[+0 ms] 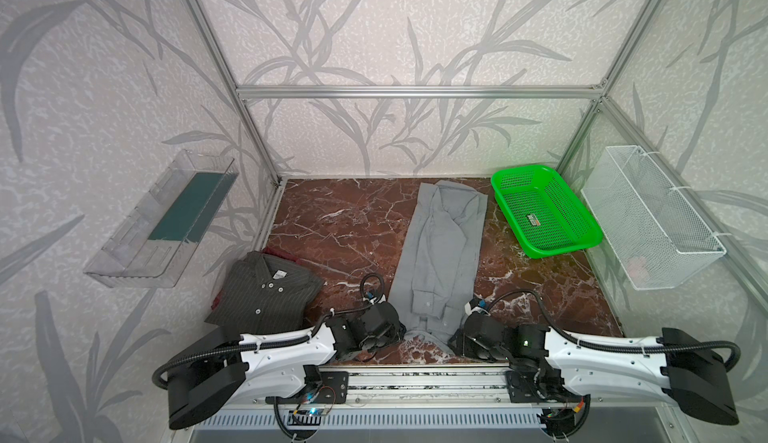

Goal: Fold and stack the long sleeve shirts

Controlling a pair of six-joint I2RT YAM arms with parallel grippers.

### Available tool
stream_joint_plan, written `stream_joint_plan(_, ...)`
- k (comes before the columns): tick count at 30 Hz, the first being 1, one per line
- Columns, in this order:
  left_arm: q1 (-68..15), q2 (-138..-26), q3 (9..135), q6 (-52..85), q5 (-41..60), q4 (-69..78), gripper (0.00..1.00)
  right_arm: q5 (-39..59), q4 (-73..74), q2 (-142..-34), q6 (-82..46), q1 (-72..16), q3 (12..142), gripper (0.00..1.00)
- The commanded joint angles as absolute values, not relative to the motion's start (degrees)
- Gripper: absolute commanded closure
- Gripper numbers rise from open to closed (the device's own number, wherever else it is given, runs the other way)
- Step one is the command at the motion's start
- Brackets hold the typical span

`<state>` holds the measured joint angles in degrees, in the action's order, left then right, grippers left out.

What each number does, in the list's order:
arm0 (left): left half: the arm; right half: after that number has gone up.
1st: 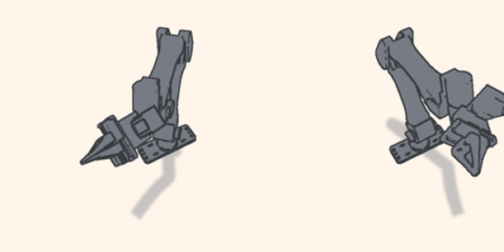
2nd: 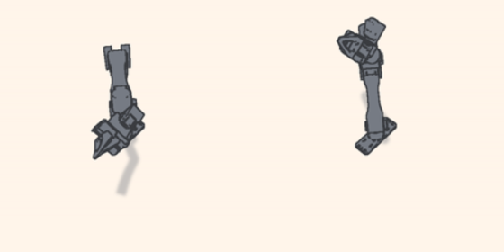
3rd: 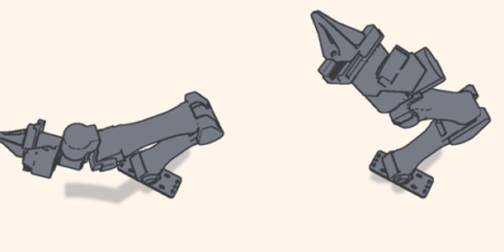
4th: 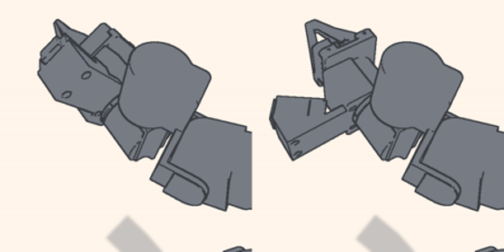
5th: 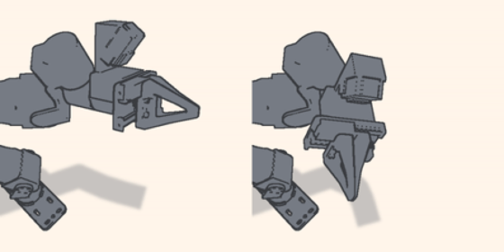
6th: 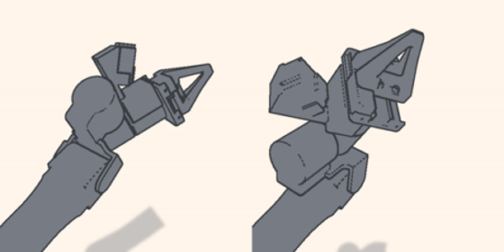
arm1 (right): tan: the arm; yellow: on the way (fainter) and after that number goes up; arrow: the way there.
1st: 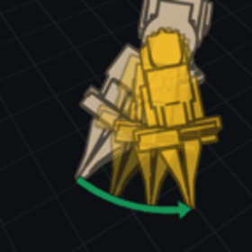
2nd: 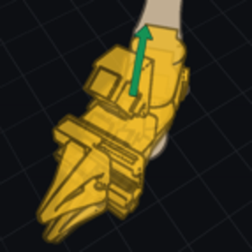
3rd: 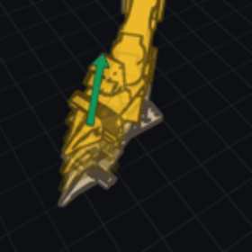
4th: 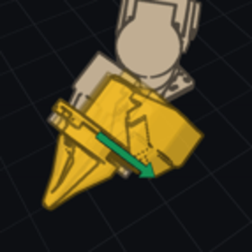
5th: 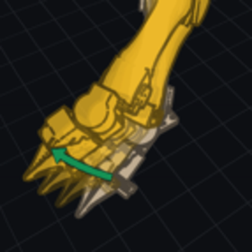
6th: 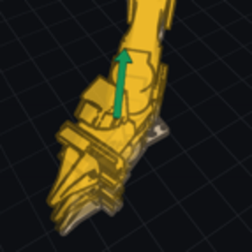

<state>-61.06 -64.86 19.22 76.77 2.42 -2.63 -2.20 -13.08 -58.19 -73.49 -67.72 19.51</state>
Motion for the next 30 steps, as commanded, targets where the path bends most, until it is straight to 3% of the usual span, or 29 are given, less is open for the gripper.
stream_joint_plan(1,-61.94,-66.70,16.99,78.58,2.41,-5.48,0.66,-3.77,-13.51,-58.45,-73.06,-68.16,17.98,0.58)
stream_joint_plan(13,-63.60,-69.07,19.28,79.58,1.26,-2.81,0.84,-6.21,-16.15,-53.58,-68.92,-68.12,19.23,0.94)
stream_joint_plan(17,-64.88,-72.77,21.30,79.97,1.32,-0.02,1.00,-10.86,-24.55,-46.34,-68.15,-68.09,19.75,0.98)
stream_joint_plan(23,-67.03,-80.70,26.53,79.55,2.55,6.58,1.00,-13.10,-36.53,-36.10,-67.72,-65.95,20.57,1.00)
stream_joint_plan(30,-68.29,-85.98,30.44,79.89,3.41,11.61,1.00,-12.29,-47.22,-31.24,-64.06,-60.81,25.10,0.99)
